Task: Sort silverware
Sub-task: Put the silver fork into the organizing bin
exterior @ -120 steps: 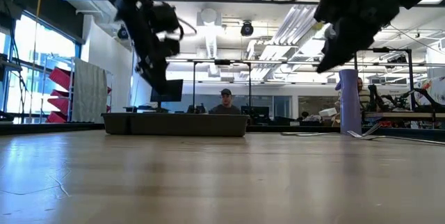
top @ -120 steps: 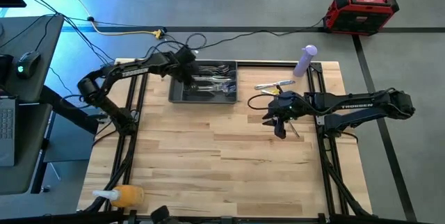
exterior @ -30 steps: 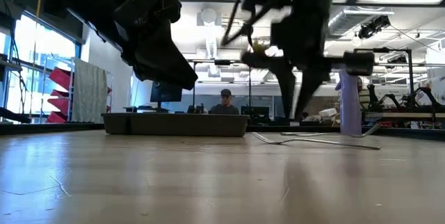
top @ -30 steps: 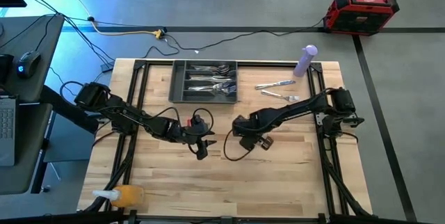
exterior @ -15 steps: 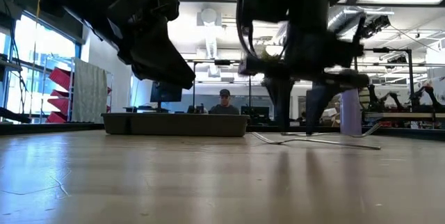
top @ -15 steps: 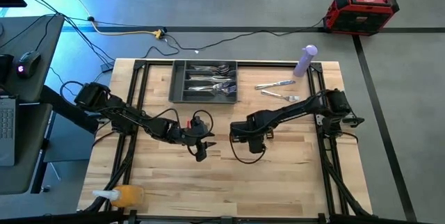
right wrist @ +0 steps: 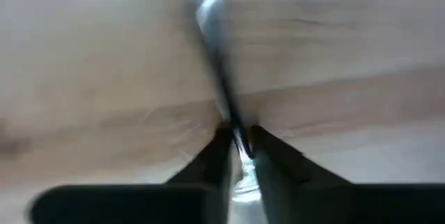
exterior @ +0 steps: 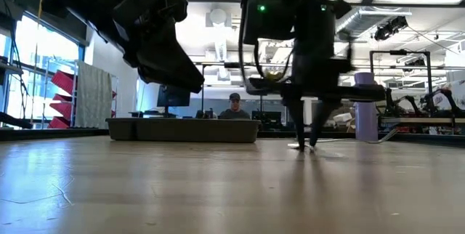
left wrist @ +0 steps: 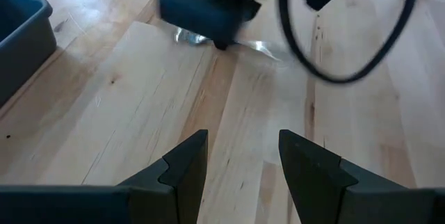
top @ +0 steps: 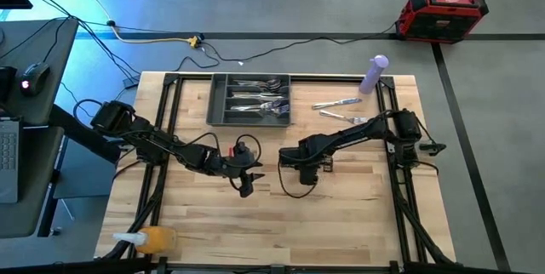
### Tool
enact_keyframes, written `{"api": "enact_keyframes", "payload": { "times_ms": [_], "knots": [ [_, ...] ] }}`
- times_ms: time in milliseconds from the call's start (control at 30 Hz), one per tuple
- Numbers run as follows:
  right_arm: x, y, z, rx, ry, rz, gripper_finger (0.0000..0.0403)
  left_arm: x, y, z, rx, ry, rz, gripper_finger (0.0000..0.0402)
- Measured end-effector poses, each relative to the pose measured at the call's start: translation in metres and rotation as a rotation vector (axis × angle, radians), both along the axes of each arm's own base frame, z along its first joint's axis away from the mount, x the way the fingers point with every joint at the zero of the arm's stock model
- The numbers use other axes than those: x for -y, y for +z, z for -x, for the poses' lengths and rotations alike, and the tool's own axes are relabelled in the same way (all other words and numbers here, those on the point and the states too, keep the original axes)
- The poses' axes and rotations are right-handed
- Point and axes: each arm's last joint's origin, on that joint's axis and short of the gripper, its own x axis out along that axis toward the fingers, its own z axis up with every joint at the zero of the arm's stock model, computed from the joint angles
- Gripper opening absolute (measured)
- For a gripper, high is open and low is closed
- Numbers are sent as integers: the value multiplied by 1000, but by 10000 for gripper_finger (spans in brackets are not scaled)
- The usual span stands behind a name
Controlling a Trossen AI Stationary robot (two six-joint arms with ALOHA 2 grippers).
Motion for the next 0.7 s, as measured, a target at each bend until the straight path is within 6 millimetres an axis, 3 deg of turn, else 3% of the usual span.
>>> {"api": "enact_keyframes", "payload": {
  "times_ms": [67,267,567,700],
  "knots": [
    [2,0,-1,11,-180,-20,9,0,0,0,-1,0,0,158],
    [22,9,-2,16,-687,-197,3,4,6,6,6,25,-37,158],
    [59,62,2,255,-961,-223,1,13,22,26,9,121,-194,158],
    [83,95,-4,455,-1100,-225,0,18,26,41,-1,211,-299,158]
  ]
}}
